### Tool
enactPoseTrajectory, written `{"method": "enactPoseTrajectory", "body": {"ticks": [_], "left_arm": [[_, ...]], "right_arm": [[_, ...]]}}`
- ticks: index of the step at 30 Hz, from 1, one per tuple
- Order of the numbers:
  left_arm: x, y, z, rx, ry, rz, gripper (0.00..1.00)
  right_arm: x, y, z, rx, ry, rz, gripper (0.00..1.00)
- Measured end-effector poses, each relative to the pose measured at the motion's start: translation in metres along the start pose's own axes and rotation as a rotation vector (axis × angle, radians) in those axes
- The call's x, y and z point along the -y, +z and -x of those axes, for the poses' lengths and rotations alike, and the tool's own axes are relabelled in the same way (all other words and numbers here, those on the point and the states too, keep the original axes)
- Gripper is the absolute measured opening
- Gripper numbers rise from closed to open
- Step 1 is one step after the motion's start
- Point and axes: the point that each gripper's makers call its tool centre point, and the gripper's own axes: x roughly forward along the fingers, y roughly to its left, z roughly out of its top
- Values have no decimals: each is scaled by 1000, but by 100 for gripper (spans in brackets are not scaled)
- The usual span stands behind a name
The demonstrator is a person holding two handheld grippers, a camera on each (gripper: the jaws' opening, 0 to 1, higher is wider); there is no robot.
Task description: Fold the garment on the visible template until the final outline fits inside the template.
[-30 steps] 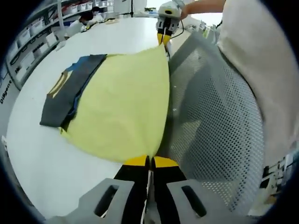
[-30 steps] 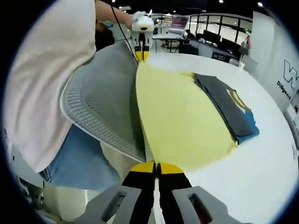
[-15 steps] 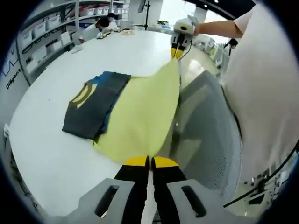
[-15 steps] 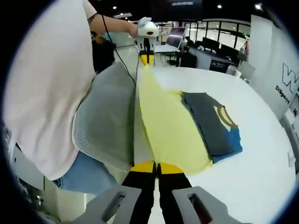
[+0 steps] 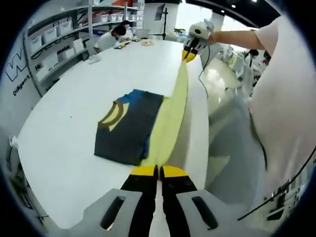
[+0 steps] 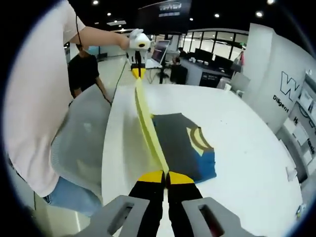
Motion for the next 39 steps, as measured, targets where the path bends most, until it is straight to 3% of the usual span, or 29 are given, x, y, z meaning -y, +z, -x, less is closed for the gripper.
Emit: {"method": "enactPoseTrajectory", "body": {"ticks": [5,10,19,29,39], "left_arm": [[-43,14,-6,-2,30,12,1],[-85,22,-20,-5,62,34,1],[-145,18,-56,-42,96,103,1],[-178,-4,-94,-90,84,228,1],[-205,-19,-126,-96,86,314,1]], "right_arm": [[42,6,-15,2,-30,-20,0],[73,0,-29,-8,-51,-48,0],[120,-18,-65,-39,-49,-122,0],[151,-54,-110,-83,-30,-228,0],[166,-78,-137,-121,-34,-309,0]]}}
